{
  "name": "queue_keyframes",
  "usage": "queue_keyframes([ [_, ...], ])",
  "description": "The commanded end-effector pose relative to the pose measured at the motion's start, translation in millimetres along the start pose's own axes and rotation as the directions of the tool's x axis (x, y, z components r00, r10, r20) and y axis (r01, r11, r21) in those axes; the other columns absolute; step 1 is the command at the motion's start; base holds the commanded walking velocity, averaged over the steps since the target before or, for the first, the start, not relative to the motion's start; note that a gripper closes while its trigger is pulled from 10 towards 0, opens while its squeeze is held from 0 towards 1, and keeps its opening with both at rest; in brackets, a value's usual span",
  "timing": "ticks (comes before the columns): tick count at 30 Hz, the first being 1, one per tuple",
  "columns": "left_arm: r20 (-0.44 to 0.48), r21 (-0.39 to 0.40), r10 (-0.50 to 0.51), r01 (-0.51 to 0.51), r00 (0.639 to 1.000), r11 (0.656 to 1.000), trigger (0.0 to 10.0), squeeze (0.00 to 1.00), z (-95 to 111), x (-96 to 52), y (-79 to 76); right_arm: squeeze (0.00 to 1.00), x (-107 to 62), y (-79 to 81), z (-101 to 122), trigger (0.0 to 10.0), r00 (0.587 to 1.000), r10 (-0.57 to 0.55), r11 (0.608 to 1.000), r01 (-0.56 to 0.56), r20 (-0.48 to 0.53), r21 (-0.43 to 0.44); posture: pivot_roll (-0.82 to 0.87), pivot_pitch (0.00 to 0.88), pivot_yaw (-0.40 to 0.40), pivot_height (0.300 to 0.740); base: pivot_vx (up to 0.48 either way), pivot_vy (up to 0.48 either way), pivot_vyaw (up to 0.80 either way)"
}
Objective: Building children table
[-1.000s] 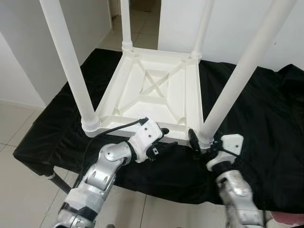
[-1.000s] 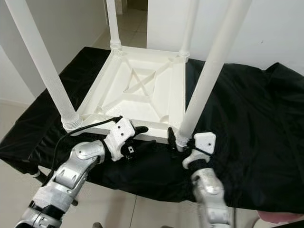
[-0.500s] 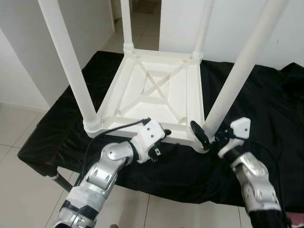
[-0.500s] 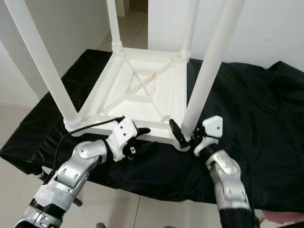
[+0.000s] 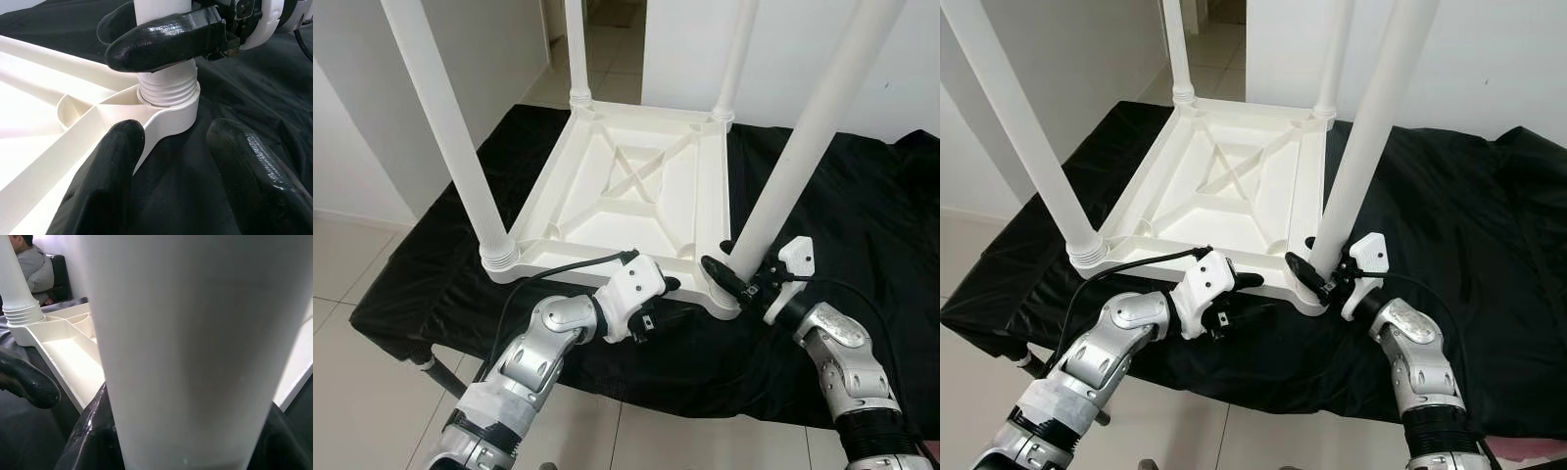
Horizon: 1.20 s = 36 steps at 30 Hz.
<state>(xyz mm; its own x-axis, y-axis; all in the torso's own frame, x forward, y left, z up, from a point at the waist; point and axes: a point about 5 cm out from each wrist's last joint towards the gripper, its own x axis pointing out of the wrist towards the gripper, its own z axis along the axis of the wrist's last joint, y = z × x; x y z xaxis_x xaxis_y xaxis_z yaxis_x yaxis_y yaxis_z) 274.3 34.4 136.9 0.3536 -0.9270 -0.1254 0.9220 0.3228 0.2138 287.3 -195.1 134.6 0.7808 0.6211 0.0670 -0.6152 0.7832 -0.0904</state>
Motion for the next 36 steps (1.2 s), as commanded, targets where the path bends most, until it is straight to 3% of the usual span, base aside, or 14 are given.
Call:
queue_keyframes([
  [1, -0.006, 0.004, 0.006, -0.006, 1.000, 1.000, 10.0, 0.00, 0.2, 1.6, 1.4, 0.00, -7.1, -1.6, -13.7, 3.0, 0.999, -0.016, 0.998, 0.018, -0.042, 0.058, -0.11, 0.000, 0.025, 0.740, 0.000, 0.000, 0.00],
  [2, -0.003, 0.004, 0.005, -0.005, 1.000, 1.000, 10.0, 0.00, 0.9, 2.4, 1.6, 0.00, -7.0, -1.8, -13.8, 10.0, 0.999, -0.024, 0.998, 0.026, -0.040, 0.063, -0.11, 0.000, 0.023, 0.740, 0.000, 0.000, 0.00],
  [7, 0.005, 0.003, 0.002, -0.002, 1.000, 1.000, 10.0, 0.00, 3.0, 3.6, 1.6, 0.00, -5.1, 2.6, -8.5, 10.0, 0.998, -0.067, 0.993, 0.066, 0.004, 0.098, -0.11, 0.000, 0.025, 0.740, 0.000, 0.000, 0.00],
  [12, 0.011, -0.004, 0.000, 0.000, 1.000, 1.000, 10.0, 0.00, 4.5, 3.2, 0.4, 0.00, -1.7, 10.3, 0.6, 10.0, 0.972, -0.231, 0.967, 0.224, 0.047, 0.120, -0.12, 0.000, 0.025, 0.740, 0.000, 0.000, 0.00],
  [15, 0.007, -0.010, 0.011, -0.011, 1.000, 1.000, 10.0, 0.00, 3.1, 3.9, 0.9, 0.00, -3.1, 18.2, 1.2, 10.0, 0.918, -0.391, 0.917, 0.383, 0.066, 0.113, -0.12, 0.000, 0.024, 0.740, 0.000, 0.000, 0.00],
  [16, 0.007, -0.010, 0.011, -0.011, 1.000, 1.000, 10.0, 0.00, 3.1, 3.9, 0.9, 0.00, -3.1, 18.2, 1.2, 10.0, 0.918, -0.391, 0.917, 0.383, 0.066, 0.113, -0.12, 0.000, 0.024, 0.740, 0.000, 0.000, 0.00],
  [19, 0.008, -0.016, 0.021, -0.021, 1.000, 1.000, 10.0, 0.00, 3.0, 4.3, 1.5, 0.00, -6.5, 29.9, -6.9, 10.0, 0.849, -0.526, 0.841, 0.511, 0.047, 0.177, -0.12, 0.000, 0.026, 0.740, 0.000, 0.000, 0.00],
  [22, 0.008, -0.017, 0.021, -0.021, 1.000, 1.000, 10.0, 0.00, 3.0, 4.0, 1.3, 0.00, -7.4, 32.9, -8.8, 10.0, 0.824, -0.566, 0.812, 0.552, 0.027, 0.187, -0.12, 0.000, 0.027, 0.740, 0.000, 0.000, 0.00],
  [24, -0.001, -0.009, 0.008, -0.008, 1.000, 1.000, 10.0, 0.00, 1.5, 3.4, -0.4, 0.00, -9.9, 38.5, -13.2, 10.0, 0.755, -0.656, 0.741, 0.646, -0.013, 0.185, -0.12, 0.000, 0.021, 0.740, 0.000, 0.000, 0.00],
  [26, -0.005, -0.006, 0.002, -0.002, 1.000, 1.000, 10.0, 0.00, 0.8, 2.9, -0.9, 0.00, -12.1, 40.8, -15.6, 10.0, 0.716, -0.697, 0.700, 0.690, -0.034, 0.183, -0.12, 0.000, 0.021, 0.740, 0.000, 0.000, 0.00],
  [27, -0.005, -0.006, 0.002, -0.002, 1.000, 1.000, 10.0, 0.00, 0.8, 2.9, -0.9, 0.00, -12.1, 40.8, -15.6, 10.0, 0.716, -0.697, 0.700, 0.690, -0.034, 0.183, -0.12, 0.000, 0.021, 0.740, 0.000, 0.000, 0.00],
  [29, -0.010, -0.001, 0.006, -0.006, 1.000, 1.000, 10.0, 0.00, 0.1, 1.8, 1.1, 0.00, -16.7, 43.5, -20.7, 10.0, 0.637, -0.768, 0.619, 0.766, -0.072, 0.177, -0.11, 0.000, 0.018, 0.740, 0.000, 0.000, 0.00],
  [31, -0.010, 0.000, 0.015, -0.015, 1.000, 1.000, 10.0, 0.00, 0.1, 1.7, 3.2, 0.00, -15.7, 44.8, -21.4, 10.0, 0.616, -0.783, 0.595, 0.781, -0.081, 0.192, -0.12, 0.000, 0.020, 0.740, 0.000, 0.000, 0.00],
  [36, -0.007, 0.000, 0.023, -0.023, 1.000, 1.000, 10.0, 0.00, 0.7, 2.7, 5.3, 0.00, -7.5, 49.4, -18.2, 10.0, 0.625, -0.778, 0.602, 0.771, -0.068, 0.209, -0.12, 0.000, 0.023, 0.740, 0.000, 0.000, 0.00],
])
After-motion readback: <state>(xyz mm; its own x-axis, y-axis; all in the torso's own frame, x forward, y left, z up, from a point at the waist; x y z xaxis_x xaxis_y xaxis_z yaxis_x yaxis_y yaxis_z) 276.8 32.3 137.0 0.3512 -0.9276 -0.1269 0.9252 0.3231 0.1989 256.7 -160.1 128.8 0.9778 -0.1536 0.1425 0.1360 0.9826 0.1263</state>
